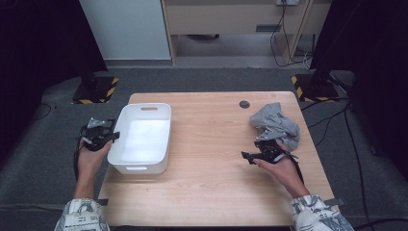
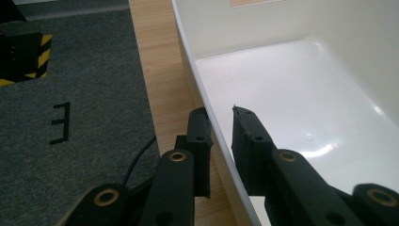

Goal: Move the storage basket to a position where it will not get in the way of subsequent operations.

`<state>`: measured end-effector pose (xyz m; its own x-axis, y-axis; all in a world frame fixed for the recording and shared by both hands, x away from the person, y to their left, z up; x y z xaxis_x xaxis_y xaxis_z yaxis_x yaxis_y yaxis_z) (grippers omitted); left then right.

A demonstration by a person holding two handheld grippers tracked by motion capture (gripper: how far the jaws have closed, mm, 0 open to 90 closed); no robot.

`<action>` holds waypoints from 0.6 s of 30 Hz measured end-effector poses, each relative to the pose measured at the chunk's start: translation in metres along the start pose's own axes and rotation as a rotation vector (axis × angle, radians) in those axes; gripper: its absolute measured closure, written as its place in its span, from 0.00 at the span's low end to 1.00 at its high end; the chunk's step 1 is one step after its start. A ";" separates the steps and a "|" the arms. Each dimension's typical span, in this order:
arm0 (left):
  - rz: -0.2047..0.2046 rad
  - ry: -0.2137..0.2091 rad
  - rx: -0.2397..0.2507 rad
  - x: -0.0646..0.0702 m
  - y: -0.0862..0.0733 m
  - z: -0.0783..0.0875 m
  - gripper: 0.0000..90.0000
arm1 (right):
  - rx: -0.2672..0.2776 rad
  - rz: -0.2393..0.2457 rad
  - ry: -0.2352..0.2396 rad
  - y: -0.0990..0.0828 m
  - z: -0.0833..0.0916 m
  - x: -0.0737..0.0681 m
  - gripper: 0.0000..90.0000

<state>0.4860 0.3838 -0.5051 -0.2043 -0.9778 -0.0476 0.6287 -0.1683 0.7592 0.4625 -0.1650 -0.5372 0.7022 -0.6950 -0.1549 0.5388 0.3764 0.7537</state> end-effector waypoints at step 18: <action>-0.007 0.000 -0.003 -0.011 -0.003 0.004 0.86 | -0.027 -0.033 -0.012 -0.003 -0.001 0.005 0.19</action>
<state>0.4832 0.3952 -0.5048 -0.2085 -0.9766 -0.0531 0.6293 -0.1755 0.7571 0.4653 -0.1689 -0.5412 0.6782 -0.7145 -0.1721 0.5743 0.3691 0.7307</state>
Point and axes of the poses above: each handheld gripper's, and its own axes: z roughly backward along the jaws, y roughly out of its top, x roughly to its right, the point moved 6 cm from there along -z, roughly forward along the jaws, and after that the axes turned 7 degrees about y, right-handed, at the moved point
